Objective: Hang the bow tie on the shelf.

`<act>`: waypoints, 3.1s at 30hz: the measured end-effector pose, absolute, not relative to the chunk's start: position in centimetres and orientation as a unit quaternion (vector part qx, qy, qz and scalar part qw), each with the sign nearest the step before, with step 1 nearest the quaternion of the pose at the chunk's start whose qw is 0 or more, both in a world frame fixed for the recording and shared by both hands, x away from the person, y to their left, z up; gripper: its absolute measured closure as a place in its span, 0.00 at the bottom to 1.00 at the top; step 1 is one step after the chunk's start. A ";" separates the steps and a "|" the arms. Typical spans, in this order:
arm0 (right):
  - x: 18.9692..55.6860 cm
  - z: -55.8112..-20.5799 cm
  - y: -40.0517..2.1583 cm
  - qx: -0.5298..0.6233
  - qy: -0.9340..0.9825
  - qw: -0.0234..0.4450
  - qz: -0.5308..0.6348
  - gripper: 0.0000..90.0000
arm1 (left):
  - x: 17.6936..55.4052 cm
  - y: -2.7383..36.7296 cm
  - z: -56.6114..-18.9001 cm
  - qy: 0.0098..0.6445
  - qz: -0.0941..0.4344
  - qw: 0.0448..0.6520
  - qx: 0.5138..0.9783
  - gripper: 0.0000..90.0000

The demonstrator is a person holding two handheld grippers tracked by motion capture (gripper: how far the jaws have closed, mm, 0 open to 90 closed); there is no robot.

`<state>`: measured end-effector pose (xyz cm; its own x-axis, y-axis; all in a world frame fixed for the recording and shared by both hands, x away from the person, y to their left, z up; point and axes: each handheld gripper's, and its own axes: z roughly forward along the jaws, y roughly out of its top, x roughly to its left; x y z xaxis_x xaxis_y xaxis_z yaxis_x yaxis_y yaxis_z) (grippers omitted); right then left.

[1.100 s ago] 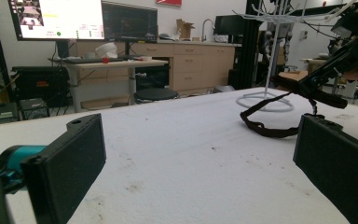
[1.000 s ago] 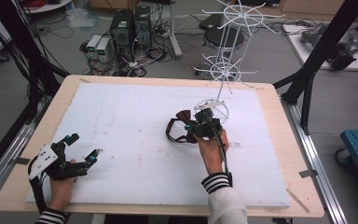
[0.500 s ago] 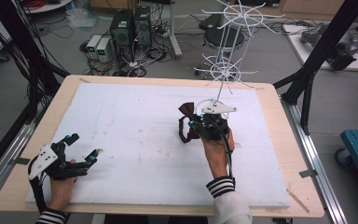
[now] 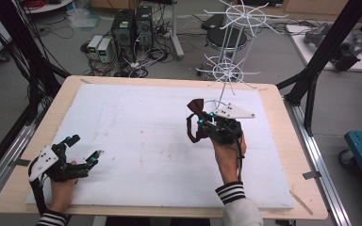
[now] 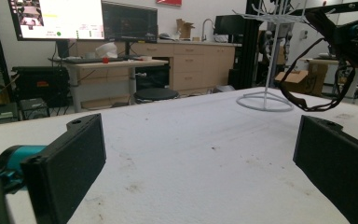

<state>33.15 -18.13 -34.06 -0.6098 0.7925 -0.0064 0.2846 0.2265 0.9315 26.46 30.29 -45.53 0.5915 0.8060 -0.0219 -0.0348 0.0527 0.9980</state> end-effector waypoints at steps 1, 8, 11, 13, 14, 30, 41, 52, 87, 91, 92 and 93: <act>33.1 -34.0 -18.2 0.364 0.741 0.250 0.506 0.87 | 26.5 30.3 -45.5 0.317 0.322 0.652 0.608 0.03; 32.5 -33.3 -19.1 0.351 0.737 0.262 0.515 0.87 | 26.5 30.3 -45.5 0.318 0.322 0.652 0.608 0.03; 32.3 -33.0 -19.5 0.350 0.734 0.267 0.516 0.87 | 26.5 30.3 -45.5 0.317 0.322 0.652 0.608 0.03; 32.2 -32.8 -19.8 0.351 0.733 0.271 0.516 0.87 | 26.4 30.3 -45.5 0.316 0.322 0.653 0.608 0.03; 32.2 -32.7 -19.9 0.351 0.733 0.273 0.516 0.87 | 26.4 30.3 -45.5 0.317 0.322 0.653 0.608 0.03; 31.8 -30.5 -22.4 0.352 0.700 0.294 0.547 0.87 | 26.5 30.3 -45.5 0.317 0.322 0.653 0.608 0.03; 31.9 -29.4 -24.2 0.362 0.682 0.304 0.558 0.87 | 26.5 30.3 -45.5 0.317 0.322 0.653 0.608 0.03; 32.2 -28.6 -25.3 0.367 0.674 0.310 0.561 0.87 | 26.5 30.3 -45.5 0.316 0.322 0.653 0.608 0.03; 35.2 -29.2 -28.4 0.431 0.645 0.290 0.559 0.86 | 26.4 30.3 -45.5 0.318 0.322 0.653 0.607 0.03; 35.4 -29.4 -28.7 0.443 0.637 0.282 0.565 0.86 | 26.4 30.3 -45.5 0.318 0.322 0.653 0.608 0.03; 35.5 -29.5 -28.9 0.448 0.632 0.279 0.568 0.86 | 26.4 30.3 -45.5 0.318 0.322 0.653 0.608 0.03; 35.5 -29.5 -29.0 0.449 0.630 0.280 0.568 0.86 | 26.4 30.3 -45.5 0.318 0.321 0.653 0.608 0.03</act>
<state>35.52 -29.00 -29.48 -0.4400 0.8840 0.1583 0.2485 -0.0495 0.9674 26.41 30.31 -45.53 0.5915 0.8060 -0.0241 -0.0332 0.0542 0.9980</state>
